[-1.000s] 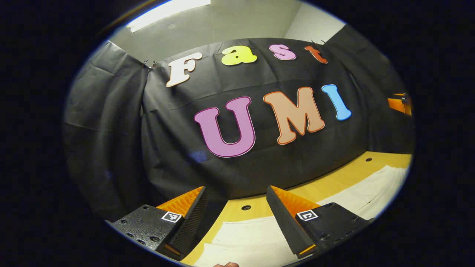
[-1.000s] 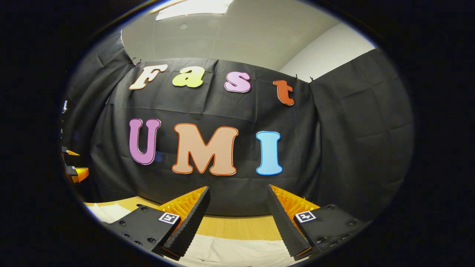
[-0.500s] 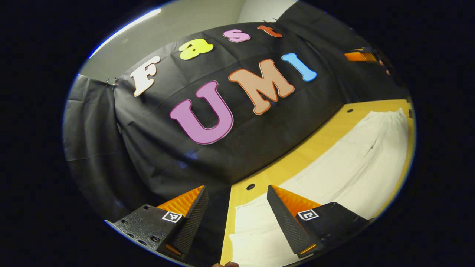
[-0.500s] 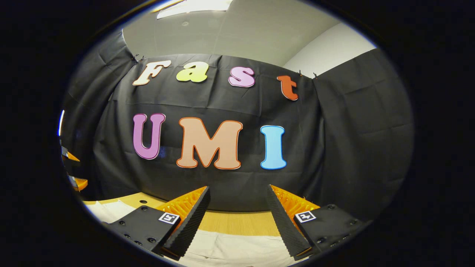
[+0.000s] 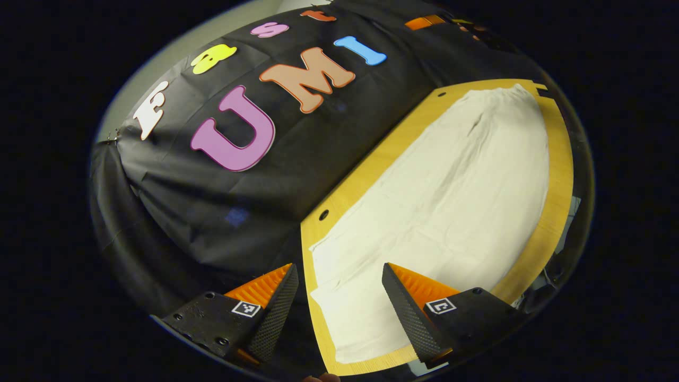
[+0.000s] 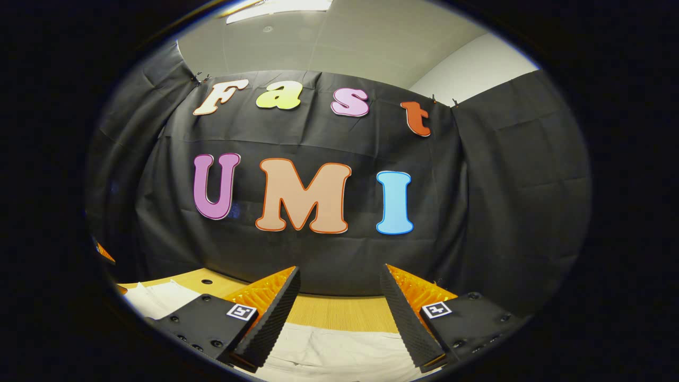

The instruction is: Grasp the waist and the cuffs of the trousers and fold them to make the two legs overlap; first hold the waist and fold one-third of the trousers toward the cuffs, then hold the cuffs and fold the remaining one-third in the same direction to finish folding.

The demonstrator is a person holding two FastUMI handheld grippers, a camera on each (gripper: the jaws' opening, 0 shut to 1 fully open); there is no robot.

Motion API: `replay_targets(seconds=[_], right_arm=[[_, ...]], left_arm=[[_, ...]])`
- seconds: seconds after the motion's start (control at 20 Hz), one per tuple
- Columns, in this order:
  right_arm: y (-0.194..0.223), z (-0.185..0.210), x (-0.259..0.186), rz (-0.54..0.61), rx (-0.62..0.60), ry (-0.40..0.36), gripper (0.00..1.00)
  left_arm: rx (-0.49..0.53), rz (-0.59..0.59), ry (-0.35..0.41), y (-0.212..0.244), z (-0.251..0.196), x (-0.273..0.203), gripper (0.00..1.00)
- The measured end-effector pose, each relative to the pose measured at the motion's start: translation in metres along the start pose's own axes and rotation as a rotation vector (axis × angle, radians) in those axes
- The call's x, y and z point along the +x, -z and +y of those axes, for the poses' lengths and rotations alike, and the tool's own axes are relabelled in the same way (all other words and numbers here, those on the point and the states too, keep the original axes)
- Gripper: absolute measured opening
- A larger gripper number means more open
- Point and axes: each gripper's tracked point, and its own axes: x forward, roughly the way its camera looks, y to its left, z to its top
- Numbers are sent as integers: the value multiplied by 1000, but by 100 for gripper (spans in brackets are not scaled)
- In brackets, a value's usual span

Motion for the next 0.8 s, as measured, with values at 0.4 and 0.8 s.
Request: replay_targets(seconds=[0.4,0.8], right_arm=[[10,-2,0,18,-1,-8,98],[18,-11,-1,34,-7,2,98]], left_arm=[[169,131,158,60,-45,-13,97],[334,234,314,107,-72,-26,97]])
